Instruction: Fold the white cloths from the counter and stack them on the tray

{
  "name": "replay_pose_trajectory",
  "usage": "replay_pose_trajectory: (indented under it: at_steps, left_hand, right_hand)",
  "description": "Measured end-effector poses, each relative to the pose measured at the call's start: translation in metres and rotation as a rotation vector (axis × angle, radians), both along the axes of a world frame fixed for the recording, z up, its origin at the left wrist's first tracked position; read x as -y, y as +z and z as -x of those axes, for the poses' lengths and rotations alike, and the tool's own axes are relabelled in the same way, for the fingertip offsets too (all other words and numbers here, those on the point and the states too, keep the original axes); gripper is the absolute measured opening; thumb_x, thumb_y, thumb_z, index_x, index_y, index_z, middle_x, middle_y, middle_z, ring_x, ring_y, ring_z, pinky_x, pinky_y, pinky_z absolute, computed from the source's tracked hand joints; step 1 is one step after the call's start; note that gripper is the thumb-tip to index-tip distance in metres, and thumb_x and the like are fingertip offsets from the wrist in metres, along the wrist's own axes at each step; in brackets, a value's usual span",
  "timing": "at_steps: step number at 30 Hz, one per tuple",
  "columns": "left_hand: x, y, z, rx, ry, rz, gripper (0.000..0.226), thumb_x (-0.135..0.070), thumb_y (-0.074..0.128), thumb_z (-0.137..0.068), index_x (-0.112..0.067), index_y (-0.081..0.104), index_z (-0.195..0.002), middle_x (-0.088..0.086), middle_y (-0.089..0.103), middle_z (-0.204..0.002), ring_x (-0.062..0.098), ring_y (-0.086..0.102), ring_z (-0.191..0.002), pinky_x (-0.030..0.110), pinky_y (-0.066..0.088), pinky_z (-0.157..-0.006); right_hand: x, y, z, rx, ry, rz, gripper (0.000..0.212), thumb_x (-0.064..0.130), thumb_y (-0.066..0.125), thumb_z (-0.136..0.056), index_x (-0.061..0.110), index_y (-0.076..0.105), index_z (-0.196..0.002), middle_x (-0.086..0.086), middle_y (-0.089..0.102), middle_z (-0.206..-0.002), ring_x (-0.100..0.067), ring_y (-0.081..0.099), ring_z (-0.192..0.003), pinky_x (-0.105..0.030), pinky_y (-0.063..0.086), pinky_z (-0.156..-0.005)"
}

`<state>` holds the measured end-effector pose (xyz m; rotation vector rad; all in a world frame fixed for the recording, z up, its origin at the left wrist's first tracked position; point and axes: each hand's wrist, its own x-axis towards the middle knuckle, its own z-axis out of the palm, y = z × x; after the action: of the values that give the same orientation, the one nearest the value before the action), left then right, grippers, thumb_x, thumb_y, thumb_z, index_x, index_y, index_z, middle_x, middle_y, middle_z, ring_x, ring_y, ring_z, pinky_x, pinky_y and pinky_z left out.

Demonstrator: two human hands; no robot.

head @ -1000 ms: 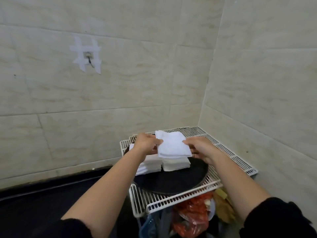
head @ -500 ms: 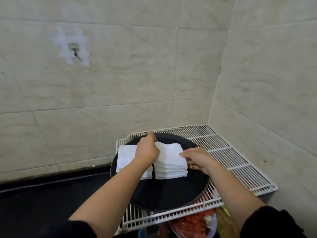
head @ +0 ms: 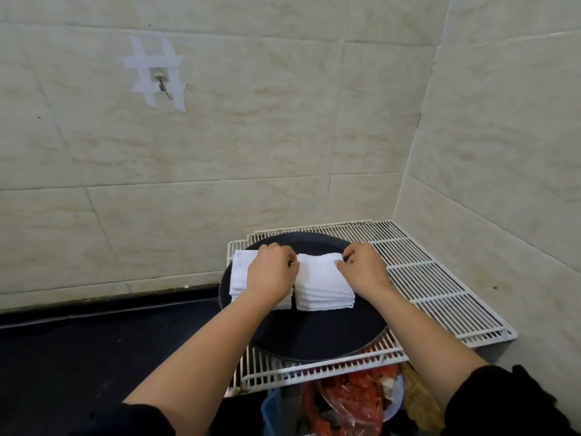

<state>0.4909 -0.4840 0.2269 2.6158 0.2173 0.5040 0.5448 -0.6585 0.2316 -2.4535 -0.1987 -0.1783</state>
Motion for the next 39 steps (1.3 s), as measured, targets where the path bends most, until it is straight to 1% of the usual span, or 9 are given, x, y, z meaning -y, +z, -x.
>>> replay_pose_trajectory:
  at_steps: [4,9,13,16,23,26,33,36,39]
  left_hand:
    - [-0.035,0.009,0.033,0.150,0.056,0.045,0.020,-0.026,0.053,-0.093,-0.019,0.068,-0.104,-0.001,0.062,-0.111,0.020,0.050,-0.111,0.032,0.045,-0.081]
    - [-0.116,0.006,0.098,0.190,0.227,0.054,0.020,-0.026,0.055,-0.091,-0.018,0.067,-0.105,0.005,0.063,-0.108,0.024,0.055,-0.107,0.034,0.046,-0.081]
    - [-0.202,-0.005,0.181,0.134,0.431,0.046,0.019,-0.027,0.054,-0.092,-0.019,0.066,-0.105,0.004,0.061,-0.110,0.023,0.054,-0.108,0.036,0.048,-0.080]
    - [-0.266,-0.024,0.256,0.062,0.564,0.040,0.021,-0.027,0.053,-0.093,-0.018,0.066,-0.106,0.003,0.058,-0.109,0.023,0.054,-0.106,0.035,0.048,-0.077]
    - [-0.384,-0.072,0.429,-0.134,0.739,0.036,0.023,-0.028,0.050,-0.094,-0.019,0.063,-0.110,0.002,0.054,-0.111,0.022,0.053,-0.106,0.031,0.045,-0.074]
    - [-0.431,-0.081,0.500,-0.192,0.838,0.067,0.025,-0.030,0.050,-0.094,-0.019,0.062,-0.112,0.003,0.053,-0.114,0.023,0.052,-0.109,0.034,0.045,-0.079]
    - [-0.529,-0.085,0.617,-0.194,1.063,0.125,0.027,-0.031,0.050,-0.094,-0.020,0.061,-0.117,0.004,0.053,-0.119,0.023,0.054,-0.110,0.036,0.047,-0.086]
    - [-0.571,-0.092,0.657,-0.214,1.156,0.153,0.027,-0.031,0.050,-0.095,-0.021,0.060,-0.117,0.003,0.053,-0.120,0.023,0.055,-0.108,0.033,0.045,-0.081]
    - [-0.624,-0.097,0.694,-0.235,1.227,0.186,0.026,-0.029,0.049,-0.095,-0.021,0.061,-0.116,0.004,0.053,-0.119,0.024,0.055,-0.109,0.034,0.045,-0.081]
  right_hand:
    - [-0.048,0.015,0.023,0.076,0.158,-0.054,0.018,0.026,0.065,-0.088,0.015,0.063,-0.103,0.000,0.058,-0.106,-0.018,0.058,-0.095,-0.030,0.045,-0.077]
    - [-0.140,0.013,0.069,0.117,0.414,-0.028,0.016,0.022,0.064,-0.085,0.014,0.064,-0.098,-0.003,0.060,-0.103,-0.021,0.059,-0.093,-0.032,0.045,-0.082]
    - [-0.238,0.003,0.126,0.067,0.588,0.033,0.022,0.023,0.064,-0.085,0.013,0.064,-0.104,-0.008,0.062,-0.109,-0.025,0.060,-0.100,-0.033,0.047,-0.087]
    - [-0.310,-0.016,0.187,0.022,0.715,0.074,0.025,0.030,0.064,-0.087,0.013,0.063,-0.105,-0.007,0.061,-0.108,-0.025,0.059,-0.100,-0.033,0.047,-0.086]
    - [-0.450,-0.062,0.328,-0.084,0.908,0.203,0.029,0.032,0.061,-0.088,0.014,0.060,-0.111,-0.004,0.058,-0.114,-0.023,0.058,-0.104,-0.032,0.047,-0.085]
    - [-0.513,-0.074,0.387,-0.116,1.002,0.252,0.031,0.033,0.060,-0.089,0.014,0.059,-0.114,-0.004,0.057,-0.118,-0.023,0.057,-0.105,-0.034,0.048,-0.087]
    - [-0.649,-0.074,0.495,-0.085,1.220,0.314,0.031,0.033,0.059,-0.090,0.015,0.058,-0.115,-0.004,0.057,-0.120,-0.024,0.057,-0.107,-0.036,0.049,-0.088]
    - [-0.708,-0.081,0.532,-0.072,1.300,0.342,0.032,0.033,0.059,-0.091,0.014,0.057,-0.116,-0.005,0.056,-0.121,-0.024,0.057,-0.109,-0.035,0.048,-0.089]
    - [-0.772,-0.090,0.566,-0.078,1.366,0.380,0.033,0.033,0.058,-0.091,0.014,0.056,-0.118,-0.006,0.055,-0.123,-0.025,0.056,-0.110,-0.036,0.048,-0.090]
